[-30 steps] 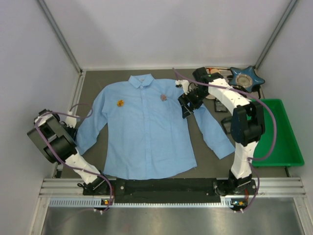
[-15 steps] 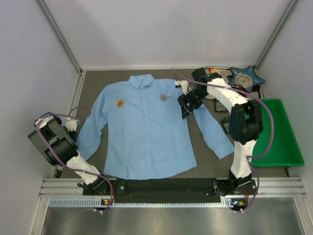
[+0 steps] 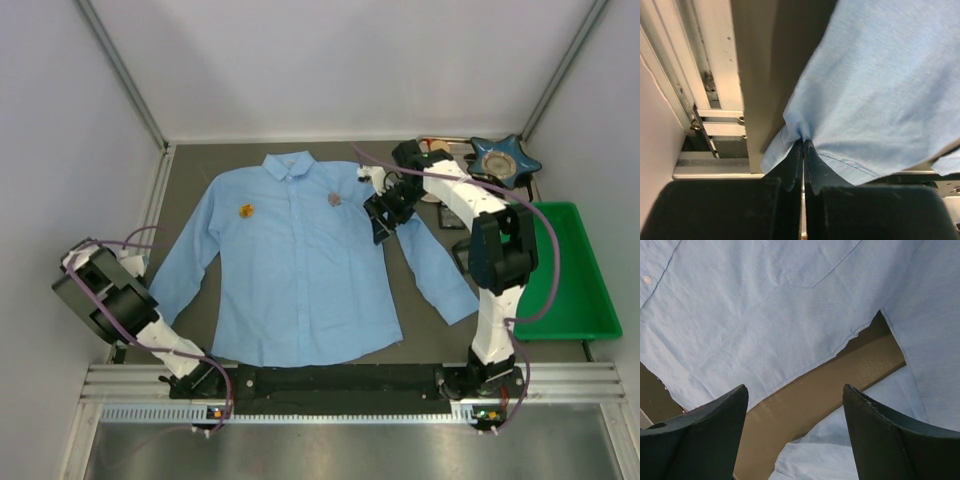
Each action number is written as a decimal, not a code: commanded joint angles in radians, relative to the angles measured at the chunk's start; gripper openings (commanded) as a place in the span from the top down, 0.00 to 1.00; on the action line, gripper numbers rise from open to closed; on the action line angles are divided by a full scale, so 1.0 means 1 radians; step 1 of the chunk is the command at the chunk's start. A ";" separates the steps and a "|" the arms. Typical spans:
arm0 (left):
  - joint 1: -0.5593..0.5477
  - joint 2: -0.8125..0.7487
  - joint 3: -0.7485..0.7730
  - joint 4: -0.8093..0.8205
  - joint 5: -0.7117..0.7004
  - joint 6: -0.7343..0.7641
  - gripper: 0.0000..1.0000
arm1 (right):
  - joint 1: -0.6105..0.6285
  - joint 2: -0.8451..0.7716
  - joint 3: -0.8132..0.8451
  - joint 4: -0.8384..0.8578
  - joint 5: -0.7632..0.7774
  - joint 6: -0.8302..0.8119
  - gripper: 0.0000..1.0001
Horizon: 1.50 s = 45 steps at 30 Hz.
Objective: Pin the brooch onto the clothing
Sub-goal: Flatten out the clothes at the center of the board.
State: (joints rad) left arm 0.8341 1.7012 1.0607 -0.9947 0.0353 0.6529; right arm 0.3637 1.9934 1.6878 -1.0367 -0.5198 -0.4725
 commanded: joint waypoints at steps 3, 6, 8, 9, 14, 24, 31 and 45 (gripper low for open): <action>0.010 0.045 0.117 0.010 0.058 0.005 0.77 | 0.008 -0.053 -0.030 0.003 0.023 -0.035 0.24; -0.024 -0.012 0.156 -0.041 0.210 0.043 0.57 | -0.018 -0.086 -0.049 0.003 0.043 -0.025 0.24; -0.064 -0.064 0.177 -0.070 0.303 0.071 0.50 | -0.041 -0.108 -0.068 0.003 0.056 -0.011 0.24; -0.126 -0.081 0.180 -0.064 0.311 0.064 0.49 | -0.058 -0.132 -0.074 0.003 0.067 -0.006 0.24; -0.338 -0.140 0.196 0.030 0.431 -0.018 0.45 | -0.123 -0.179 -0.099 0.024 0.161 0.023 0.23; -0.719 0.081 0.297 0.209 0.532 -0.168 0.51 | -0.163 -0.085 -0.083 0.193 0.311 0.100 0.26; -0.736 0.198 0.351 0.237 0.519 -0.260 0.52 | -0.161 0.005 -0.037 0.205 0.284 0.115 0.37; -0.733 0.187 0.349 0.243 0.494 -0.317 0.55 | -0.034 0.014 -0.082 0.181 0.156 0.130 0.64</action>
State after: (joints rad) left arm 0.0978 1.9163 1.3762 -0.7635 0.5297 0.3706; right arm 0.2893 2.0159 1.6039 -0.8604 -0.3614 -0.3599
